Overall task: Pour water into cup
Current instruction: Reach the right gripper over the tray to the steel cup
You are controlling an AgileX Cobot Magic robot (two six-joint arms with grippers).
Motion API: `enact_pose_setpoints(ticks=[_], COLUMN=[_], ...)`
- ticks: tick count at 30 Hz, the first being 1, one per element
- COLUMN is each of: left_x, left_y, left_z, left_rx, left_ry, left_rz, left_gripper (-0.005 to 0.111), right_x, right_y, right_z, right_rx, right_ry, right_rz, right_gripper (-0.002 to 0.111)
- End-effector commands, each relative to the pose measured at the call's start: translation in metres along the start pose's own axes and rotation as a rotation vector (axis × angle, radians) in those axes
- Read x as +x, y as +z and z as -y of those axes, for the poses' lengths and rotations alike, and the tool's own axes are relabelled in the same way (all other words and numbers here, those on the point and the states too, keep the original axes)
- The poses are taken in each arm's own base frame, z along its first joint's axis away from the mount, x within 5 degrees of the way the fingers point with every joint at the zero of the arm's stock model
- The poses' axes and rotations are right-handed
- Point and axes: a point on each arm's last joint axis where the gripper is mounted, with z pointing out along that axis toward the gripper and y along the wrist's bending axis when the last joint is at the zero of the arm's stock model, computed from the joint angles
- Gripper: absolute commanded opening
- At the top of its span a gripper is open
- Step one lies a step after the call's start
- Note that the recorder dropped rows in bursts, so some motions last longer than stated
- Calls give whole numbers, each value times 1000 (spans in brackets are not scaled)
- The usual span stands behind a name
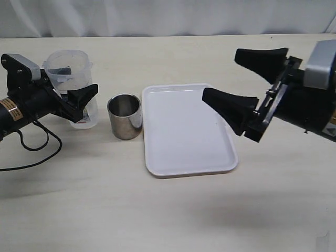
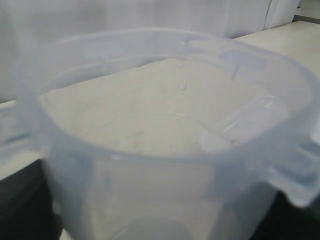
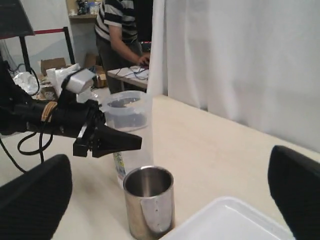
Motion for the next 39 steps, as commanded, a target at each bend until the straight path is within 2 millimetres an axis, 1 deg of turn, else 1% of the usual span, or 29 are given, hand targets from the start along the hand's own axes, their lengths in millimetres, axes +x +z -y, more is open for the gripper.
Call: enact_pose_setpoints(ticks=[1, 6, 10, 12, 17, 20, 23, 28, 33, 39], left_x=[-2, -2, -2, -2, -2, -2, -2, -2, -2, -2], left_y=[1, 1, 1, 1, 1, 1, 1, 1, 1, 1], left_z=[0, 0, 0, 0, 0, 0, 0, 0, 0, 0], left_rx=[1, 1, 1, 1, 1, 1, 3, 3, 3, 3], left_ry=[0, 0, 0, 0, 0, 0, 1, 1, 1, 1], left_rz=[15, 15, 15, 15, 15, 15, 15, 15, 15, 15], left_gripper=[0, 0, 0, 0, 0, 0, 0, 0, 0, 0], right_x=[25, 47, 62, 69, 82, 87, 92, 99, 110, 121], right_y=[31, 75, 105, 120, 152, 167, 177, 183, 190, 203], right_z=[11, 6, 7, 8, 8, 8, 5, 6, 10, 6], right_rx=[-90, -205, -179, -185, -194, -196, -212, -220, -222, -249], right_ry=[1, -49, -21, -46, -107, -132, -148, -145, -142, -146], right_rz=[-40, -60, -91, -122, -212, -240, -254, -252, -259, -258], right_gripper=[100, 100, 100, 100, 100, 100, 100, 100, 100, 100])
